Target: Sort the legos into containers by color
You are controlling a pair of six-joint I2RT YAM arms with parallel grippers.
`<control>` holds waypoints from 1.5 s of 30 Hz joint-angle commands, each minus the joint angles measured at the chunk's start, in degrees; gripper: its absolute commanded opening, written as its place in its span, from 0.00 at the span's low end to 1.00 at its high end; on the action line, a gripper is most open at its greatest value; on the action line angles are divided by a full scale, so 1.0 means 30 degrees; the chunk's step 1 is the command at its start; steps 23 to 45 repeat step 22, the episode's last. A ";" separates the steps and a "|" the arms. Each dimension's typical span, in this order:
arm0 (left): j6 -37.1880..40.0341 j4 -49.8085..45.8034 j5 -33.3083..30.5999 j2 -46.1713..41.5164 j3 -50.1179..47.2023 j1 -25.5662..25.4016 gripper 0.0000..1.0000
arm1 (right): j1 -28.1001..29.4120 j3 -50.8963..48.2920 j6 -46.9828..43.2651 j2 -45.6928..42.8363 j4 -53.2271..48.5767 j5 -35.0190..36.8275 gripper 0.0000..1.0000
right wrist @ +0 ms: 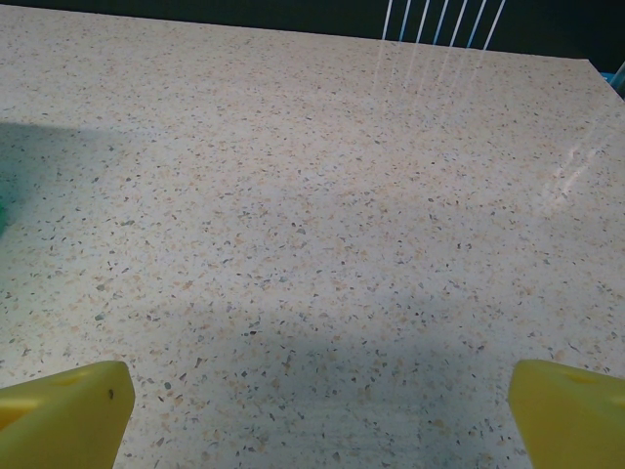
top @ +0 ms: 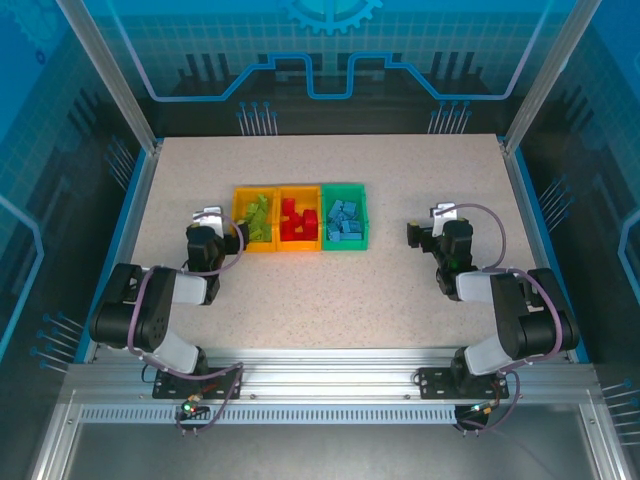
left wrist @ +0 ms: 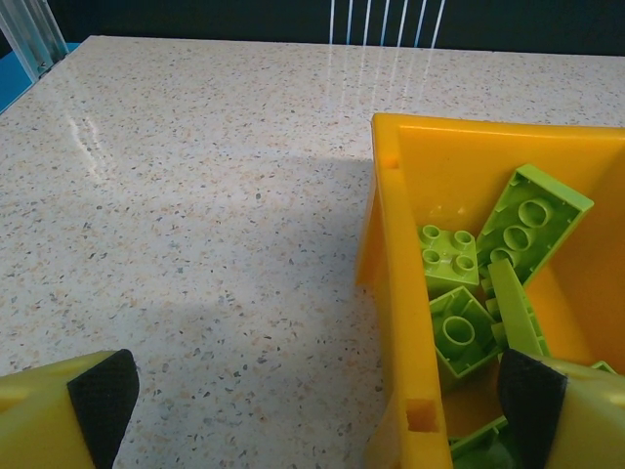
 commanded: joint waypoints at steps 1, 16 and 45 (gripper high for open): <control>-0.0033 0.0183 0.0376 -0.0070 0.0216 0.0063 0.99 | -0.0253 -0.0067 -0.0152 0.0097 0.0615 -0.0230 1.00; 0.0089 0.0343 0.0347 -0.0070 0.0108 -0.0059 0.99 | -0.0258 -0.0028 -0.0152 0.0097 0.0556 -0.0242 1.00; 0.0092 0.0351 0.0350 -0.0077 0.0106 -0.0059 0.99 | -0.0251 -0.0046 -0.0162 0.0096 0.0586 -0.0230 1.00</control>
